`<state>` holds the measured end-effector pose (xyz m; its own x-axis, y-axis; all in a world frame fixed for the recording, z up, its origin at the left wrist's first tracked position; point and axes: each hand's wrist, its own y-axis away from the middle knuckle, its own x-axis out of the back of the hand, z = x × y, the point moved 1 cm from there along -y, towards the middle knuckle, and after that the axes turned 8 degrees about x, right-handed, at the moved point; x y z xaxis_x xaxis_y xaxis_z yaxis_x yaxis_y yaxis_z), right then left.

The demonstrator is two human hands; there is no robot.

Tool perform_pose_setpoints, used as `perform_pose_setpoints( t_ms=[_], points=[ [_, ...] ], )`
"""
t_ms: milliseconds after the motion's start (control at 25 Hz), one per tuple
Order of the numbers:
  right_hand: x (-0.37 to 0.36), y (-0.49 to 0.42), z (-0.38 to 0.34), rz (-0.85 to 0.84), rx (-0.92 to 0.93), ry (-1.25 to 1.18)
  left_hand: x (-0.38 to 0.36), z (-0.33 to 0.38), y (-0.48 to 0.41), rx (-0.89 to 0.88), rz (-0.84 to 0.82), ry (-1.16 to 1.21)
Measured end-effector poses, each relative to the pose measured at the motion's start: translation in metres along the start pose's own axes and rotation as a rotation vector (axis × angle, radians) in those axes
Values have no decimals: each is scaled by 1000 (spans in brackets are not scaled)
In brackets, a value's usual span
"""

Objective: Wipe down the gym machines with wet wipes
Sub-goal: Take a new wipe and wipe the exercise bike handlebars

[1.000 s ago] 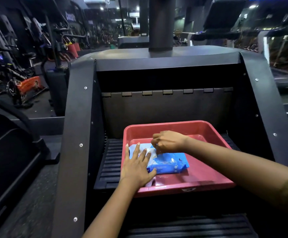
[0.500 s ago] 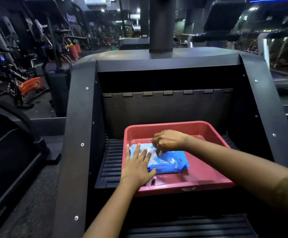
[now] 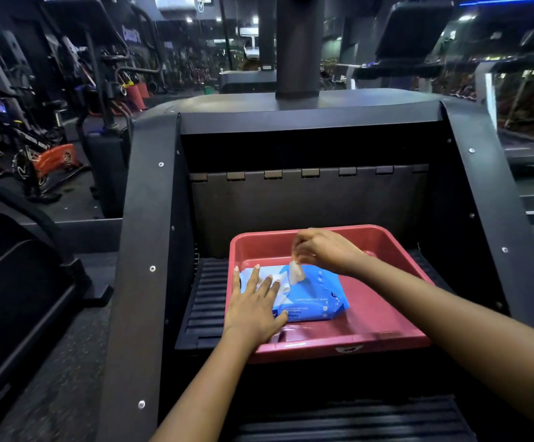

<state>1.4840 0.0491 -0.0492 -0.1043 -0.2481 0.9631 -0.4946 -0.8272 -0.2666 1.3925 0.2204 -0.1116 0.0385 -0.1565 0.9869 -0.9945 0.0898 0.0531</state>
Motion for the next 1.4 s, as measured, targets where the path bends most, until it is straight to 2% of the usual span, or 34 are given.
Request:
perform_pose_setpoints(
  t_ms=[80, 160, 360, 520, 640, 760, 880, 1040, 1240, 1400],
  points=[
    [-1, 6, 3, 15, -194, -78, 2, 0, 1, -2, -4, -5],
    [-1, 13, 1, 38, -274, -108, 2, 1, 1, -2, -12, -2],
    [26, 38, -26, 388, -473, -152, 0, -1, 1, 2, -5, 4],
    [37, 65, -77, 716, -719, -475, 8, 0, 3, 23, -20, 49],
    [47, 83, -108, 796, -816, -616, 17, -4, 7, 52, 13, 135],
    [56, 108, -144, 760, -822, -573, 26, -9, 30, 55, 97, 225],
    [49, 134, -184, 689, -818, -600, 20, -13, 86, 63, 229, 449],
    [12, 181, -245, 455, -816, -602, -26, 0, 206, 103, 306, 658],
    [-54, 258, -340, 84, -720, -643, -113, 25, 383, 342, 114, 759],
    [-117, 308, -415, -194, -534, -652, -177, 53, 528, 589, -90, 678]
  ],
)
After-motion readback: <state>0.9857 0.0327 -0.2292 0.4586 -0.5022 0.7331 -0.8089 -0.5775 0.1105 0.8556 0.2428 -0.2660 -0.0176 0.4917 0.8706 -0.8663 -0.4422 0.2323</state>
